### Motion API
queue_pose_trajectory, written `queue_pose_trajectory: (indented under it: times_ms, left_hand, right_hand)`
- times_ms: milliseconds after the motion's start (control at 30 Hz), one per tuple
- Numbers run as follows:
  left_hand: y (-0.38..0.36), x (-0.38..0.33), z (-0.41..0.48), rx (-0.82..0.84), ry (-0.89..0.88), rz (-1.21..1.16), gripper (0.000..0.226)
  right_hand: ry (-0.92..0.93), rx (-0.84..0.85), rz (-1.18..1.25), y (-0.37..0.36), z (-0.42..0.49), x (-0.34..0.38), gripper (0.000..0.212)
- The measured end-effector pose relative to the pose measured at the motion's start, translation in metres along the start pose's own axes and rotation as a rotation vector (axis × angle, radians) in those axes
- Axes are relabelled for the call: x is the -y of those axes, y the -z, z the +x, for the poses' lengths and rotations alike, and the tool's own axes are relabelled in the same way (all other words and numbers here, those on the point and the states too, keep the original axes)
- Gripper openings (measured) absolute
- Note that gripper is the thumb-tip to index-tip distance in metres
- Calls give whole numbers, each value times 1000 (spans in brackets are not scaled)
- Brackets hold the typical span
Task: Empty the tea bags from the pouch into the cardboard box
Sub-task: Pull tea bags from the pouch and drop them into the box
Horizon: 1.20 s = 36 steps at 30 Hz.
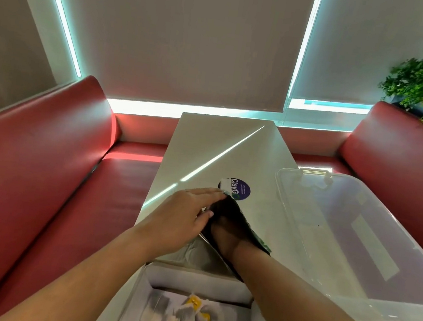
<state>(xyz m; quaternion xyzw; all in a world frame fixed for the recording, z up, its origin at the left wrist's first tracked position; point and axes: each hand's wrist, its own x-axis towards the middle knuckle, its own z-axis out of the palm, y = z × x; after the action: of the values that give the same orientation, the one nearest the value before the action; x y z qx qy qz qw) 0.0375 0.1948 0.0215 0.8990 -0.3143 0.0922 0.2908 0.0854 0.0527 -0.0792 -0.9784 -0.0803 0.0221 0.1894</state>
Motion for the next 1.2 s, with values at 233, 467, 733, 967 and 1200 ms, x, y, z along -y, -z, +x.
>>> queue_pose_trajectory:
  times_ms: [233, 467, 733, 967, 1200]
  left_hand:
    - [0, -6, 7, 56, -12, 70, 55]
    - [0, -7, 9, 116, 13, 33, 55]
    - [-9, 3, 5, 113, 21, 93, 57]
    - [-11, 7, 3, 86, 20, 98, 58]
    - [-12, 7, -3, 71, 61, 92, 55]
  right_hand:
    - [95, 28, -350, 39, -41, 17, 42]
    - [290, -390, -126, 53, -107, -2, 31]
    - [426, -462, 143, 52, -165, -6, 25]
    - [534, -296, 261, 5, -188, -3, 20]
    - [394, -180, 203, -20, -179, -5, 18]
